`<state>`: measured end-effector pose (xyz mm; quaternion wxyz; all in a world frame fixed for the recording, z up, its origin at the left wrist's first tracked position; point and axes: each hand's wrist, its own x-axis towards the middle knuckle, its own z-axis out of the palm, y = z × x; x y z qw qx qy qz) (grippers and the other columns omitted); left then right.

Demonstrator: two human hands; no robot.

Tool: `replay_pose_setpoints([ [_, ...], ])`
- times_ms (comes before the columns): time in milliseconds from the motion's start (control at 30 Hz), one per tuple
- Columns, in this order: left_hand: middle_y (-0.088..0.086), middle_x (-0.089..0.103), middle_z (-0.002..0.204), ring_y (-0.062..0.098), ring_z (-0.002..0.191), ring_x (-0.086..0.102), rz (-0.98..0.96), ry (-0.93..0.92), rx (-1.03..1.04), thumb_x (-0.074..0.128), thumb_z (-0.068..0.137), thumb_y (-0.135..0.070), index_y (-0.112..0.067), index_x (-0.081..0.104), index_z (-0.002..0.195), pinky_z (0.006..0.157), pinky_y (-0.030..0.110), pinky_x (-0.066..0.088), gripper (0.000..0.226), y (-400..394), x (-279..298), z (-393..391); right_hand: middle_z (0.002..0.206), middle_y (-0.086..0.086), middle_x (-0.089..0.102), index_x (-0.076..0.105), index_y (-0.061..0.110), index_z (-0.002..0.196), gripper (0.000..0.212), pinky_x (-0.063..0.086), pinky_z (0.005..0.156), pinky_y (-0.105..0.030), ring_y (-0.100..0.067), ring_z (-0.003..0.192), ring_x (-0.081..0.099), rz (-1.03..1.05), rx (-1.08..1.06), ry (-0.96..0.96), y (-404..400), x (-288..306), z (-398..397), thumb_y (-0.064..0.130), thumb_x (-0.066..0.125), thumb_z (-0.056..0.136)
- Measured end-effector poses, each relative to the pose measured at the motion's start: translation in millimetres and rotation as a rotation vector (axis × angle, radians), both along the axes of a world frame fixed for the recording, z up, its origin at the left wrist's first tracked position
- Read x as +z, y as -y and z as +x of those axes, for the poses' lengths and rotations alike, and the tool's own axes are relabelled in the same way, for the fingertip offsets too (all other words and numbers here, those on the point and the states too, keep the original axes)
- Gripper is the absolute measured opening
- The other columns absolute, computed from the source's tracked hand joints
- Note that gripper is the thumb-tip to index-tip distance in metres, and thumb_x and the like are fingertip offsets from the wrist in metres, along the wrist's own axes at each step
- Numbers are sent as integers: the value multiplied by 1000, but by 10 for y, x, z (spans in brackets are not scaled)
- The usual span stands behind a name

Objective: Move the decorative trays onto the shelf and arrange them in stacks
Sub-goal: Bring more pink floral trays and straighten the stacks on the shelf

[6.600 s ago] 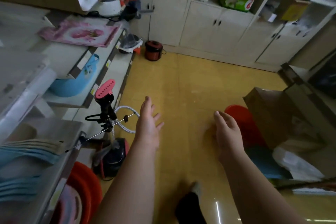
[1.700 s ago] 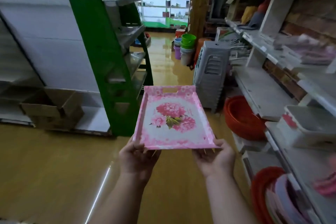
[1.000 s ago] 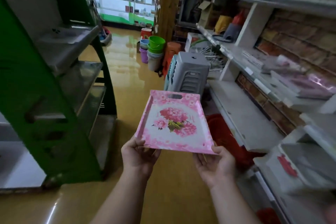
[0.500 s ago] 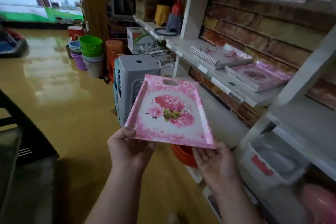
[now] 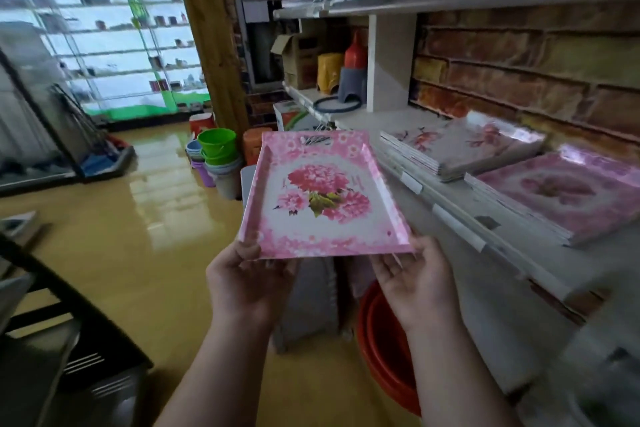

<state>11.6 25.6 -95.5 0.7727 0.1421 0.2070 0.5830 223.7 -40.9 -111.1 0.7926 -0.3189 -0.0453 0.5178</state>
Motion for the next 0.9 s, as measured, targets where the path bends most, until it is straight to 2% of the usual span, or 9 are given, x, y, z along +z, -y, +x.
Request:
replay_pose_setpoints([
  [100,12,67,135,37,134,59,5,4,43,54,59,-8,-14,65,133,111,48,48,75,-197,34,75,96,-15,78,74,6,113,27,57,88,-41,-27,94,73,5,45,-16,-225,10,109,11,53,96],
  [233,10,70,120,36,119,63,6,-47,23,51,64,-10,-13,67,123,95,45,55,61,-490,62,319,107,-18,78,74,8,120,31,59,93,-44,-30,99,75,-3,27,11,-528,23,315,12,56,96],
  [300,10,73,116,35,113,68,15,-77,15,50,67,-10,-12,69,120,101,49,54,56,-639,58,468,109,-18,78,73,8,123,33,60,94,-46,-29,98,78,-7,-10,15,-668,17,443,13,57,94],
  [400,10,74,116,32,108,73,17,-82,-13,52,66,-10,-11,69,120,104,50,54,57,-901,71,671,109,-17,77,71,6,123,34,64,82,-40,-27,91,81,-22,-51,22,-835,-15,644,13,58,92],
  [533,-2,76,77,23,86,77,45,-46,-122,49,67,-11,-12,68,106,97,48,54,43,-1412,96,1018,106,-14,80,71,6,123,33,65,76,-37,-28,98,78,-36,-143,84,-1105,57,907,11,54,96],
  [667,10,75,112,33,104,73,67,-51,-243,66,54,-12,-11,73,117,113,54,49,64,-2035,108,1456,112,-13,80,73,10,124,34,65,78,-36,-26,99,79,-62,-284,159,-1403,126,1192,9,52,98],
  [733,10,76,111,33,101,75,74,-46,-330,70,49,-13,-12,78,108,111,53,50,60,-2329,99,1691,116,-14,79,73,12,127,37,62,86,-40,-27,101,78,-82,-370,172,-1548,135,1301,8,50,98],
  [800,8,77,101,30,91,77,83,-37,-413,59,60,-12,-14,80,86,103,50,53,34,-2588,103,1903,118,-13,79,73,12,128,39,58,96,-45,-30,108,75,-100,-467,173,-1695,137,1365,7,49,98],
  [900,9,78,105,31,94,78,92,-34,-511,63,55,-12,-14,80,87,101,50,55,37,-2959,82,2142,107,-10,79,72,13,111,27,60,87,-42,-30,105,73,-106,-595,163,-1918,107,1409,8,50,96],
])
